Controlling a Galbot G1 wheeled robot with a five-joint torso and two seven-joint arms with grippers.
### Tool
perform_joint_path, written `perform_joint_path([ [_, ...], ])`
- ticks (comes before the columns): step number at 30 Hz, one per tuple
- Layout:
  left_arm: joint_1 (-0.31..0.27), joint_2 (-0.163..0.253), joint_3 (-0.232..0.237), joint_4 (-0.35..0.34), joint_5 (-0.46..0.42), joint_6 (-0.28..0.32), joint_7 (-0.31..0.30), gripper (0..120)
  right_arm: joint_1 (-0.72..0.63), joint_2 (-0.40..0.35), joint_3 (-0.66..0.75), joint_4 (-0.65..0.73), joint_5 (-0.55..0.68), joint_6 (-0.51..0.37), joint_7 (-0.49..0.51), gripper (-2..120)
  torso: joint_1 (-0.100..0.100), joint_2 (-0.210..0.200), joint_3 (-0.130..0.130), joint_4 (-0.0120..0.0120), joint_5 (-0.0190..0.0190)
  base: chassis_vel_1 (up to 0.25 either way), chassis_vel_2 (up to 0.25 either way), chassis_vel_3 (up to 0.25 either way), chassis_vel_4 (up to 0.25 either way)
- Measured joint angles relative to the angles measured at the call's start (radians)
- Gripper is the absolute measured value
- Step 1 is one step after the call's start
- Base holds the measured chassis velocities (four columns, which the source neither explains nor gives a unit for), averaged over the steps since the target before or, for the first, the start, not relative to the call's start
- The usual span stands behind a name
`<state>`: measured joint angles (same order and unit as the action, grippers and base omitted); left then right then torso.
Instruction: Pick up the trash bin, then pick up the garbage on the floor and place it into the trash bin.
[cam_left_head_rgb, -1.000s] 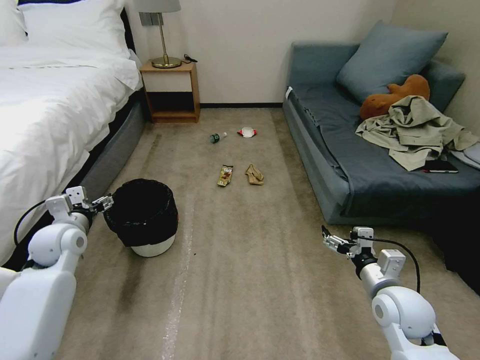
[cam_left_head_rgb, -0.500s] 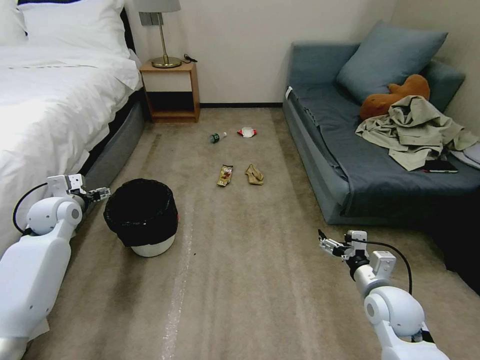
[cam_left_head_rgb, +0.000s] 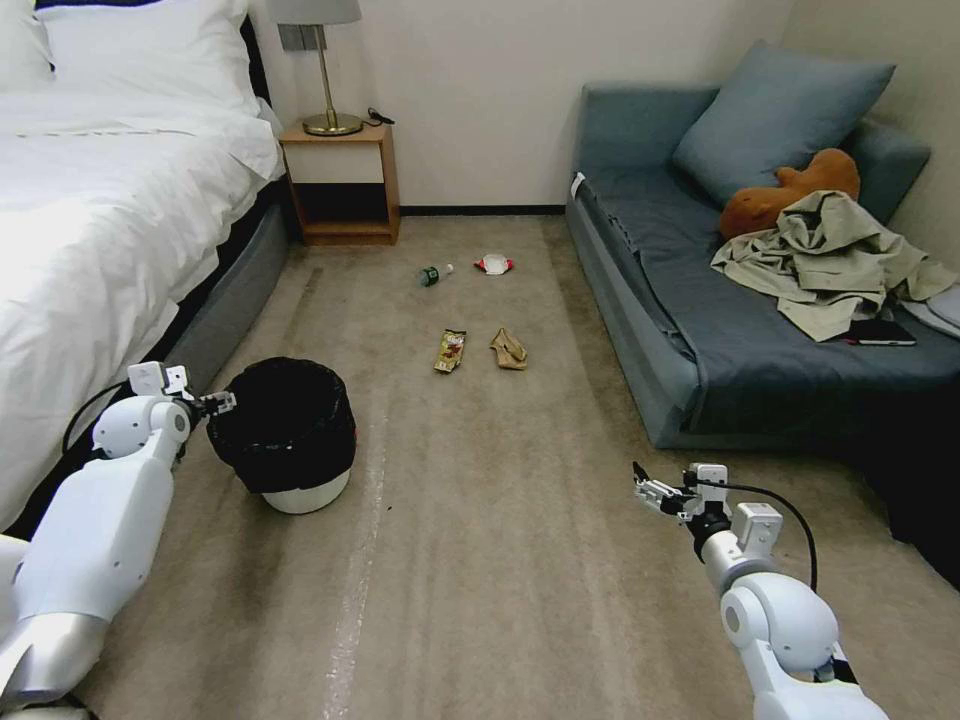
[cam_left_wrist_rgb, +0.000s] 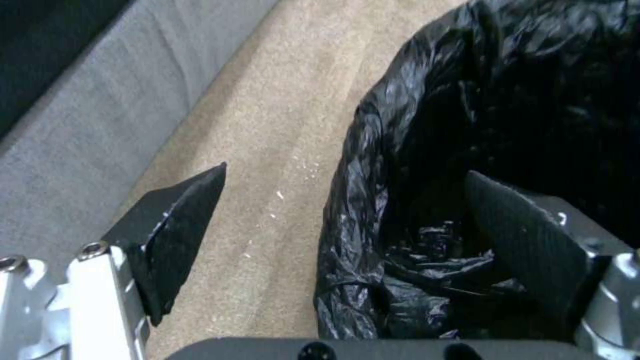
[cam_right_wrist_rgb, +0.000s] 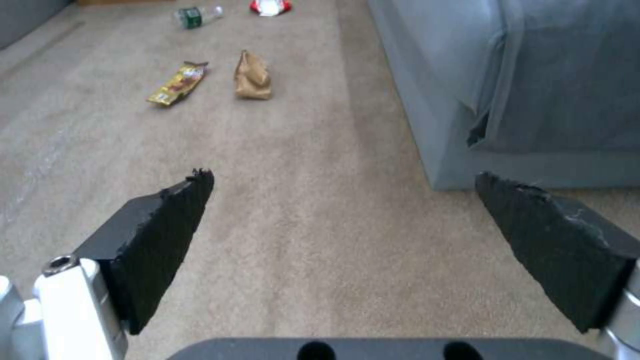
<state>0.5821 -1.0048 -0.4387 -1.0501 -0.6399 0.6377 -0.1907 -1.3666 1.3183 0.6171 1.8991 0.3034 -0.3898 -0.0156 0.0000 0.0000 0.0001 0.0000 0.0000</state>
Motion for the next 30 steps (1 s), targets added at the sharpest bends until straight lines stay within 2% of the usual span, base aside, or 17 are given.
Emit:
perform_joint_path([
  [9,-0.033,-0.030,0.011,0.071,0.043,-0.018,0.024,97,-0.005,0.010,-0.028,-0.004,-0.025,0.002,0.003,100,0.000,0.000,0.000,0.0001,0.0000,0.000,0.000,0.000,0.000],
  [11,-0.055,-0.048,0.013,0.100,0.059,-0.020,0.027,97,-0.007,0.019,-0.040,-0.005,-0.035,0.004,0.003,100,0.000,0.000,0.000,0.0001,0.0001,0.000,0.000,0.000,0.000],
  [15,-0.069,-0.061,0.016,0.115,0.074,-0.020,0.028,95,-0.007,0.022,-0.044,-0.005,-0.036,0.005,0.004,100,0.000,0.000,0.000,-0.0001,0.0000,0.000,0.000,0.000,0.000],
  [18,-0.075,-0.066,0.017,0.127,0.088,-0.020,0.032,88,-0.009,0.022,-0.045,-0.005,-0.035,0.005,0.005,100,0.000,0.000,0.000,-0.0001,0.0002,0.000,0.000,0.000,0.000],
  [19,-0.077,-0.068,0.017,0.134,0.096,-0.020,0.035,79,-0.010,0.020,-0.044,-0.003,-0.034,0.005,0.004,100,0.000,0.000,0.000,0.0000,0.0001,0.000,0.000,0.000,0.000],
  [22,-0.077,-0.068,0.017,0.139,0.100,-0.019,0.037,74,-0.012,0.018,-0.043,-0.002,-0.031,0.005,0.004,100,0.000,0.000,0.000,0.0000,0.0000,0.000,0.000,0.000,0.000],
  [24,-0.069,-0.068,0.016,0.146,0.108,-0.014,0.044,61,-0.011,0.014,-0.043,-0.002,-0.027,0.003,-0.002,100,0.000,0.000,0.000,-0.0001,0.0000,0.000,0.000,0.000,0.000],
  [28,-0.064,-0.066,0.012,0.151,0.116,-0.013,0.048,52,-0.009,0.013,-0.044,0.002,-0.021,-0.001,-0.007,100,0.000,0.000,0.000,0.0000,0.0000,0.000,0.000,0.000,0.000],
  [30,-0.058,-0.063,0.005,0.155,0.121,-0.013,0.049,39,-0.007,0.014,-0.051,0.005,-0.012,-0.008,-0.010,100,0.000,0.000,0.000,0.0000,0.0002,0.000,0.000,0.000,0.000],
])
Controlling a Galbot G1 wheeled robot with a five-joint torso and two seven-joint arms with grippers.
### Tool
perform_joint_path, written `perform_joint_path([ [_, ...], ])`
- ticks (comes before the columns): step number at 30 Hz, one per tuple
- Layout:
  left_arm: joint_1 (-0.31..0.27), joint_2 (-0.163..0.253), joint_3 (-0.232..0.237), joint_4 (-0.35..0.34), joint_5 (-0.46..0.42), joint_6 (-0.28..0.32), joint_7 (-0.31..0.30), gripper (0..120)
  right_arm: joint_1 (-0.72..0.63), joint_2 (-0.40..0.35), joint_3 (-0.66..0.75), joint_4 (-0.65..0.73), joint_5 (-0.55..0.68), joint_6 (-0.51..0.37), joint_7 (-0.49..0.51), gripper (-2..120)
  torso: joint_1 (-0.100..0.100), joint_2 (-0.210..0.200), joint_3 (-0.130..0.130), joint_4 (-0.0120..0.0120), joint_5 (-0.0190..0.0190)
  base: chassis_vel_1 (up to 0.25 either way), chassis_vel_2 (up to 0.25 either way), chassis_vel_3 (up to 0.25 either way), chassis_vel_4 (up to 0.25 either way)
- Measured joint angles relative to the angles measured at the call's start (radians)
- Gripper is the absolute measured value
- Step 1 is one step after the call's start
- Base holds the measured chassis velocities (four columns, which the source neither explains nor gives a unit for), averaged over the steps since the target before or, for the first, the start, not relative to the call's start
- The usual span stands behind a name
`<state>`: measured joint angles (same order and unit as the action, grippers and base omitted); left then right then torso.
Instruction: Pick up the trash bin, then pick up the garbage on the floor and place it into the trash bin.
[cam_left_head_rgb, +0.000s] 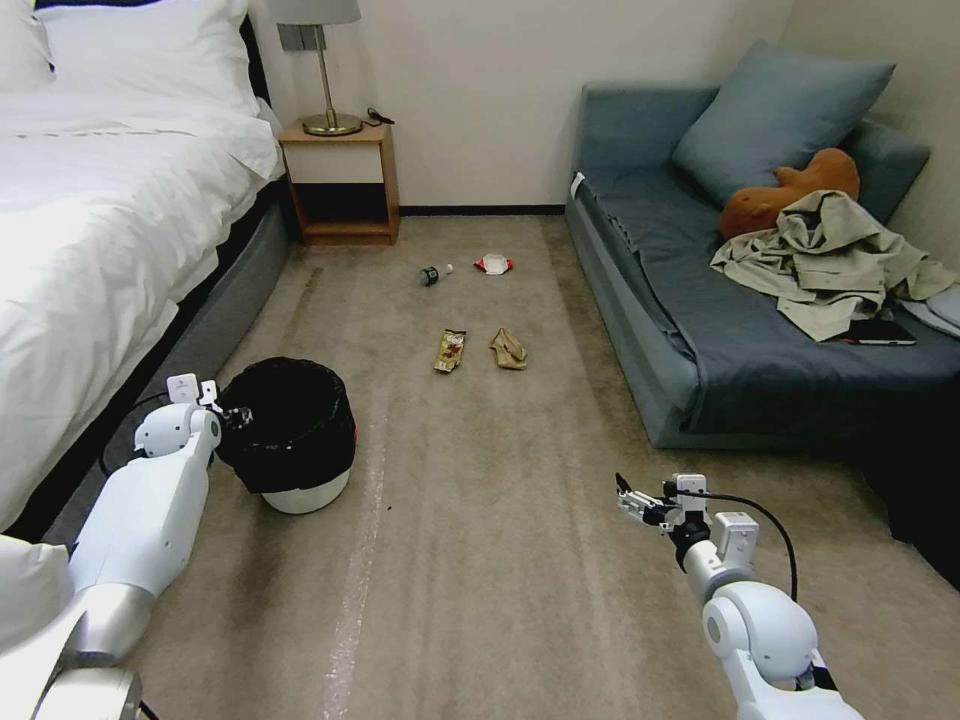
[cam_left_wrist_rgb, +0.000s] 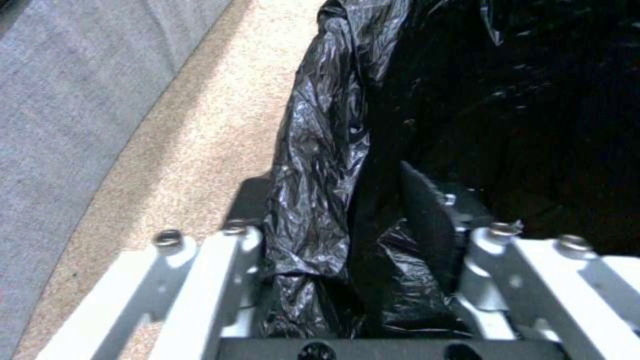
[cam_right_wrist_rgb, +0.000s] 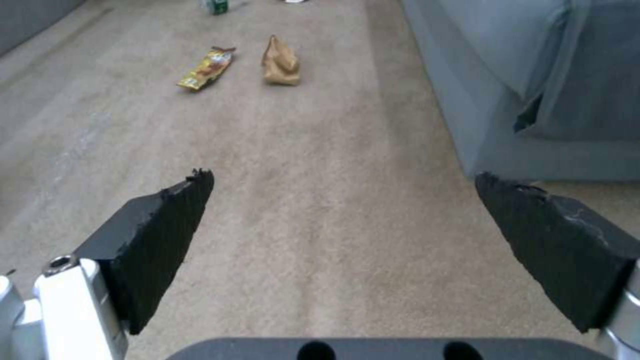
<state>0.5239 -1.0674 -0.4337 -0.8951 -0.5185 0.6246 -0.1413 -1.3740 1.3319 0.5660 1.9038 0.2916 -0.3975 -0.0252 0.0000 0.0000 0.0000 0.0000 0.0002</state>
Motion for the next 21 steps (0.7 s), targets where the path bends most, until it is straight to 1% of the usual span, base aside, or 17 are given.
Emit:
perform_joint_path([
  [1,0.000,0.000,0.000,0.000,0.000,0.000,0.000,39,0.000,0.000,0.000,0.000,0.000,0.000,0.000,100,0.000,0.000,0.000,0.0000,0.0000,0.000,0.000,0.000,0.000],
  [2,0.003,0.002,-0.003,0.000,0.001,0.000,0.000,34,0.000,0.000,-0.003,0.001,0.001,-0.001,-0.001,100,0.000,0.000,0.000,0.0000,0.0001,0.000,0.000,0.000,0.000],
  [3,0.003,0.002,-0.003,0.000,0.001,0.000,0.000,34,0.000,0.000,-0.003,0.001,0.001,-0.001,-0.001,100,0.000,0.000,0.000,0.0000,0.0001,0.000,0.000,0.000,0.000],
  [5,0.011,0.006,-0.012,-0.003,0.002,-0.002,0.004,22,-0.002,0.001,-0.008,0.006,0.004,-0.005,-0.003,100,0.000,0.000,0.000,0.0001,0.0002,0.000,0.000,0.000,0.000],
  [6,0.011,0.006,-0.012,-0.003,0.002,-0.002,0.004,22,-0.002,0.001,-0.008,0.006,0.004,-0.005,-0.003,100,0.000,0.000,0.000,0.0001,0.0002,0.000,0.000,0.000,0.000],
  [8,0.019,0.008,-0.021,-0.006,0.004,-0.007,0.012,11,-0.005,0.001,-0.010,0.008,0.007,-0.008,-0.004,100,0.000,0.000,0.000,-0.0001,0.0003,0.000,0.000,0.000,0.000],
  [9,0.019,0.008,-0.021,-0.006,0.004,-0.007,0.012,11,-0.005,0.001,-0.010,0.008,0.007,-0.008,-0.004,100,0.000,0.000,0.000,-0.0001,0.0003,0.000,0.000,0.000,0.000],
  [10,0.023,0.008,-0.026,-0.008,0.004,-0.010,0.014,9,-0.007,-0.001,-0.010,0.009,0.007,-0.008,-0.005,100,0.000,0.000,0.000,-0.0002,0.0003,0.000,0.000,0.000,0.000],
  [14,0.035,0.008,-0.036,-0.017,0.007,-0.018,0.016,8,-0.009,-0.004,-0.010,0.009,0.014,-0.009,-0.005,100,0.000,0.000,0.000,-0.0003,0.0001,0.000,0.000,0.000,0.000],
  [17,0.058,0.008,-0.052,-0.046,0.015,-0.022,0.018,8,-0.012,-0.009,-0.009,0.010,0.024,-0.009,-0.005,100,0.000,0.000,0.000,-0.0003,-0.0005,0.000,0.000,0.000,0.000],
  [18,0.058,0.008,-0.052,-0.046,0.015,-0.022,0.018,8,-0.012,-0.009,-0.009,0.010,0.024,-0.009,-0.005,100,0.000,0.000,0.000,-0.0003,-0.0005,0.000,0.000,0.000,0.000],
  [20,0.077,0.008,-0.063,-0.074,0.033,-0.027,0.018,8,-0.014,-0.010,-0.009,0.012,0.031,-0.009,-0.005,100,0.000,0.000,0.000,-0.0002,-0.0009,0.000,0.000,0.000,0.000],
  [21,0.077,0.008,-0.063,-0.074,0.033,-0.027,0.018,8,-0.014,-0.010,-0.009,0.012,0.031,-0.009,-0.005,100,0.000,0.000,0.000,-0.0002,-0.0009,0.000,0.000,0.000,0.000],
])
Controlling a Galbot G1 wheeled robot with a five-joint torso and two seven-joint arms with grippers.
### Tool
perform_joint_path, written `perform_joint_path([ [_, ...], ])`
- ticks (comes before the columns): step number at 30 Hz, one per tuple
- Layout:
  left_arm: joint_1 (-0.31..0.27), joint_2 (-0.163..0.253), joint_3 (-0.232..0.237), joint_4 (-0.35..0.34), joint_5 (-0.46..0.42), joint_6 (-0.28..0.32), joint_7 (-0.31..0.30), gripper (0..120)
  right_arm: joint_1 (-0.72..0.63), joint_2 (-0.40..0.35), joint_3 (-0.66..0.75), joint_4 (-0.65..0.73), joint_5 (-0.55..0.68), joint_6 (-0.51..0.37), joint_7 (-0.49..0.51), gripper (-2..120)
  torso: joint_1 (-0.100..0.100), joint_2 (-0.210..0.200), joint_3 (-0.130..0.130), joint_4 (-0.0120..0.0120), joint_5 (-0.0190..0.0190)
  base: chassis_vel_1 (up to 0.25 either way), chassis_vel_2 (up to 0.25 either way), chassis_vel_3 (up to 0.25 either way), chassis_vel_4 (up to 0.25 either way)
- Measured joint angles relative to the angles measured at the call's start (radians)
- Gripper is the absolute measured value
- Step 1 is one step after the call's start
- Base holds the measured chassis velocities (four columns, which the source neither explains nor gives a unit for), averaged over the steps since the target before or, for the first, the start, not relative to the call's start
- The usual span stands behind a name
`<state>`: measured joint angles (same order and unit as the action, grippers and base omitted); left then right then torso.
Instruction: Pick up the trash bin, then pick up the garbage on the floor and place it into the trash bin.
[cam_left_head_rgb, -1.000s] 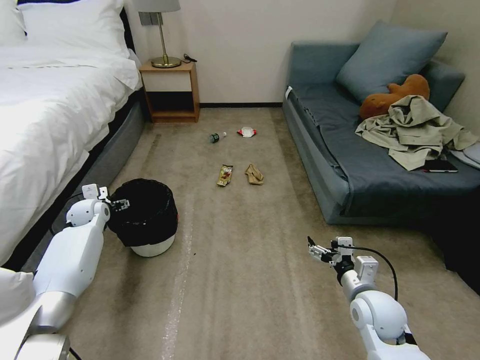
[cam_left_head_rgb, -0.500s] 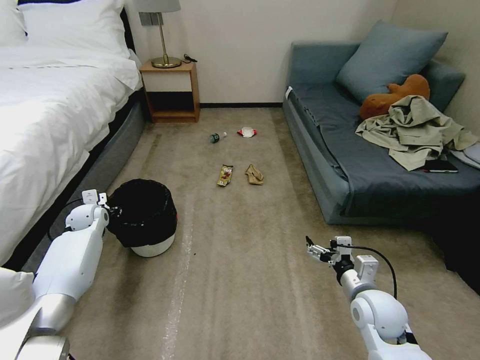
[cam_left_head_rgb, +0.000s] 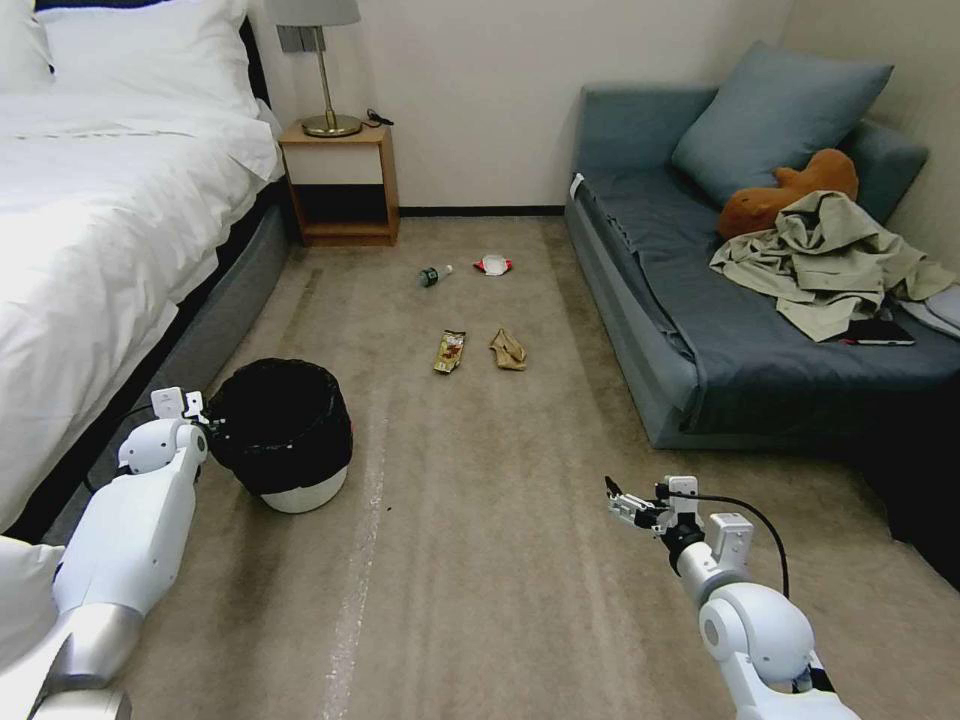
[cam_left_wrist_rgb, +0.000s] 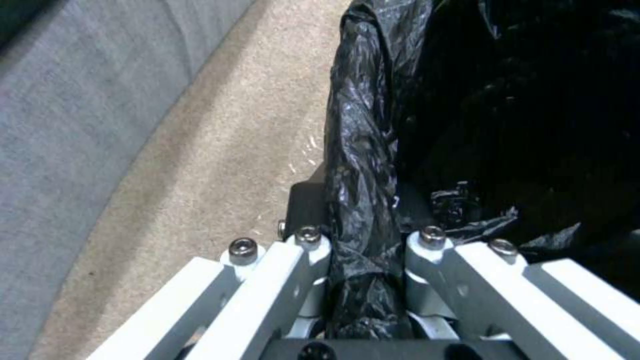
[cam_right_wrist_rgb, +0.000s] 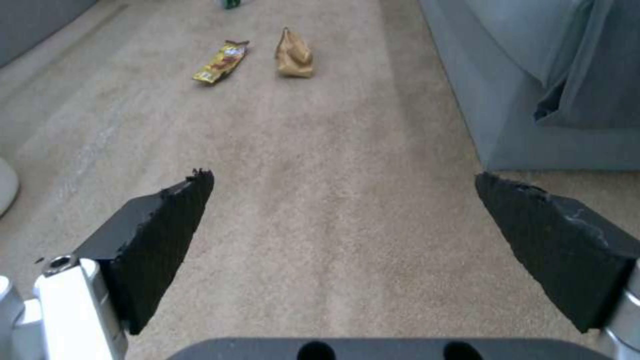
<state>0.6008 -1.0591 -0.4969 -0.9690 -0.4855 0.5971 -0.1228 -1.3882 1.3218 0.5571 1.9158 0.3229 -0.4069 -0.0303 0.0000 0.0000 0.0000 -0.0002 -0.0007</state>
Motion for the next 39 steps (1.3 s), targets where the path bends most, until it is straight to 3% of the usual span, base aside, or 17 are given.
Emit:
perform_joint_path([
  [6,0.061,0.008,-0.024,-0.106,0.050,-0.018,-0.007,7,-0.006,-0.002,0.000,0.006,0.023,0.001,-0.006,100,0.000,0.000,0.000,0.0003,0.0005,0.000,0.000,0.000,0.000],
  [8,0.104,0.012,-0.041,-0.173,0.057,-0.018,-0.012,5,-0.012,-0.003,0.000,0.012,0.033,0.002,-0.023,100,0.000,0.000,0.000,0.0002,0.0006,0.000,0.000,0.000,0.000],
  [12,0.149,0.014,-0.061,-0.233,0.065,-0.015,-0.023,5,-0.017,-0.003,-0.002,0.014,0.035,0.006,-0.030,100,0.000,0.000,0.000,0.0002,0.0006,0.000,0.000,0.000,0.000],
  [14,0.202,0.014,-0.086,-0.316,0.069,-0.002,-0.047,5,-0.022,-0.003,-0.004,0.015,0.035,0.014,-0.032,100,0.000,0.000,0.000,0.0004,0.0006,0.000,0.000,0.000,0.000],
  [15,0.202,0.014,-0.086,-0.316,0.069,-0.002,-0.047,5,-0.022,-0.003,-0.004,0.015,0.035,0.014,-0.032,100,0.000,0.000,0.000,0.0004,0.0006,0.000,0.000,0.000,0.000],
  [17,0.257,0.010,-0.120,-0.407,0.088,0.003,-0.066,4,-0.028,-0.002,-0.005,0.015,0.036,0.017,-0.032,100,0.000,0.000,0.000,0.0004,0.0006,0.000,0.000,0.000,0.000],
  [18,0.257,0.010,-0.120,-0.407,0.088,0.003,-0.066,4,-0.028,-0.002,-0.005,0.015,0.036,0.017,-0.032,100,0.000,0.000,0.000,0.0004,0.0006,0.000,0.000,0.000,0.000],
  [19,0.292,0.003,-0.148,-0.461,0.103,0.003,-0.076,4,-0.031,-0.002,-0.005,0.015,0.036,0.020,-0.032,100,0.000,0.000,0.000,0.0005,0.0008,0.000,0.000,0.000,0.000],
  [21,0.313,0.000,-0.164,-0.492,0.107,0.003,-0.079,4,-0.033,-0.002,-0.005,0.015,0.036,0.023,-0.032,100,0.000,0.000,0.000,0.0006,0.0010,0.000,0.000,0.000,0.000],
  [23,0.376,-0.015,-0.209,-0.574,0.126,0.004,-0.086,4,-0.039,-0.002,-0.006,0.015,0.037,0.033,-0.034,100,0.000,0.000,0.000,0.0003,0.0006,0.000,0.000,0.000,0.000],
  [26,0.398,-0.020,-0.222,-0.602,0.130,0.004,-0.088,4,-0.040,-0.002,-0.007,0.015,0.037,0.036,-0.036,100,0.000,0.000,0.000,0.0003,0.0008,0.000,0.000,0.000,0.000],
  [31,0.479,-0.046,-0.270,-0.707,0.157,0.005,-0.102,4,-0.041,-0.005,-0.017,0.014,0.041,0.052,-0.048,100,0.000,0.000,0.000,0.0002,0.0007,0.000,0.000,0.000,0.000],
  [39,0.549,-0.069,-0.298,-0.773,0.183,-0.009,-0.102,4,-0.038,-0.002,-0.028,-0.003,0.046,0.085,-0.053,100,0.000,0.000,0.000,0.0003,0.0007,0.000,0.000,0.000,0.000],
])
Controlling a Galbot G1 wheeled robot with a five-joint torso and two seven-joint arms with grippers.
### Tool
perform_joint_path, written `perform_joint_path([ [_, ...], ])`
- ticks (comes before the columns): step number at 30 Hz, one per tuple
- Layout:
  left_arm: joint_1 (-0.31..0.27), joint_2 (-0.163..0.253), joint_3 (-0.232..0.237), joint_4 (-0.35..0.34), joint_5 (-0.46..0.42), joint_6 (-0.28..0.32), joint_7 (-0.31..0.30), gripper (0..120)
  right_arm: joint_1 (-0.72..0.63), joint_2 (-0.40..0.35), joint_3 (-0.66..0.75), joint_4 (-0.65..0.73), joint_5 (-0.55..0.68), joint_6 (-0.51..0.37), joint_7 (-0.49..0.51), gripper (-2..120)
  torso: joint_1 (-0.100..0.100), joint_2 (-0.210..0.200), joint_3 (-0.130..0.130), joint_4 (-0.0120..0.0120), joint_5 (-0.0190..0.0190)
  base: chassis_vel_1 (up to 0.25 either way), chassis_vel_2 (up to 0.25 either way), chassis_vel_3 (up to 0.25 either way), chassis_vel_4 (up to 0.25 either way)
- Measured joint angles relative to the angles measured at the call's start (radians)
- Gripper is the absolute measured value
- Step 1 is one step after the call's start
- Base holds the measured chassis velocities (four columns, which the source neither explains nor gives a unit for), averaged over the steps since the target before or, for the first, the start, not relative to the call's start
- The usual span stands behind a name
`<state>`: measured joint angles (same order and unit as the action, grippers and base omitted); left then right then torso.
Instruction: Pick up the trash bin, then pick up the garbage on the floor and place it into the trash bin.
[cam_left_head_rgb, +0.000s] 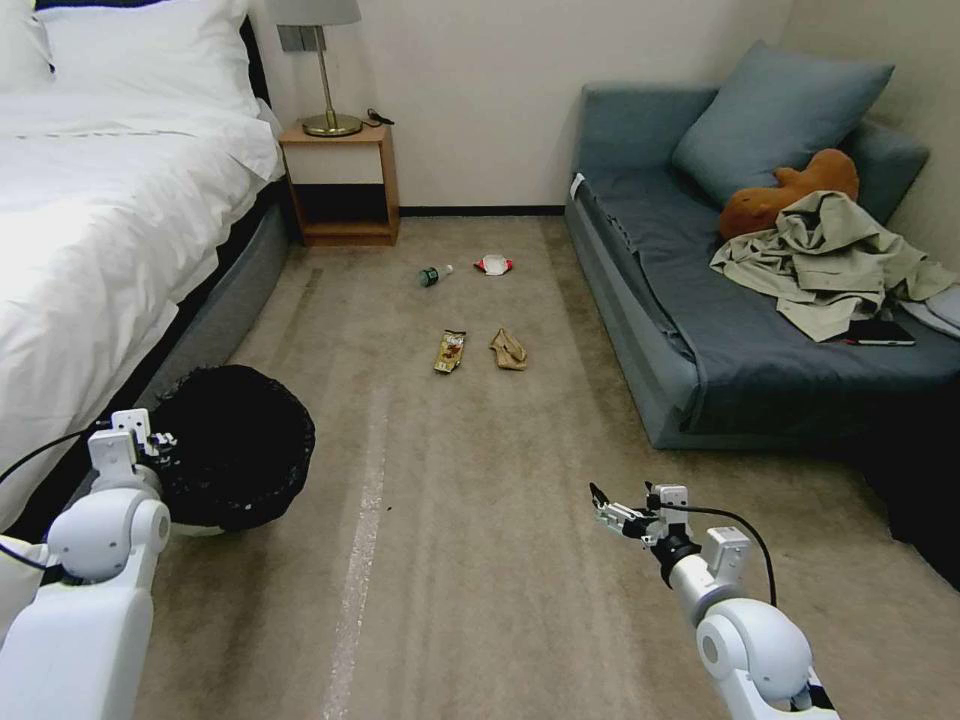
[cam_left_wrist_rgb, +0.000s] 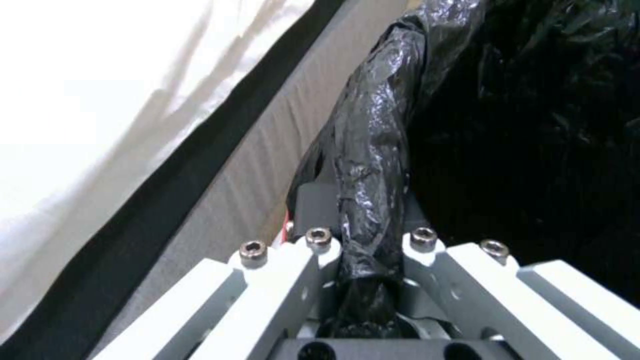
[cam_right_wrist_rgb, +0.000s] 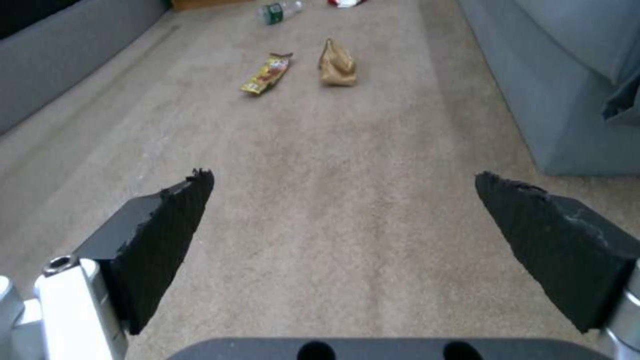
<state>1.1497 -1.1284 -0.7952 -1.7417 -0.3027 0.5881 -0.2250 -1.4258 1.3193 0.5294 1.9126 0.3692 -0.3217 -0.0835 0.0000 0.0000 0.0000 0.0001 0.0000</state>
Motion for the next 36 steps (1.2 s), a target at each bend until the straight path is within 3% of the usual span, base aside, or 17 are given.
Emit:
perform_joint_path([
  [12,0.040,-0.006,0.004,-0.052,0.032,-0.010,0.018,4,0.004,0.002,-0.008,-0.014,-0.021,0.042,-0.003,100,0.000,0.000,0.000,0.0000,0.0000,0.000,0.000,0.000,0.000],
  [22,0.078,-0.035,0.006,-0.067,0.065,-0.042,0.039,4,-0.004,0.008,-0.010,-0.027,-0.064,0.058,-0.008,100,0.000,0.000,0.000,-0.0001,0.0000,0.000,0.000,0.000,0.000],
  [36,0.089,-0.039,0.001,-0.068,0.068,-0.059,0.044,4,-0.007,0.012,-0.008,-0.034,-0.087,0.066,-0.010,100,0.000,0.000,0.000,-0.0001,0.0000,0.000,0.000,0.000,0.000],
])
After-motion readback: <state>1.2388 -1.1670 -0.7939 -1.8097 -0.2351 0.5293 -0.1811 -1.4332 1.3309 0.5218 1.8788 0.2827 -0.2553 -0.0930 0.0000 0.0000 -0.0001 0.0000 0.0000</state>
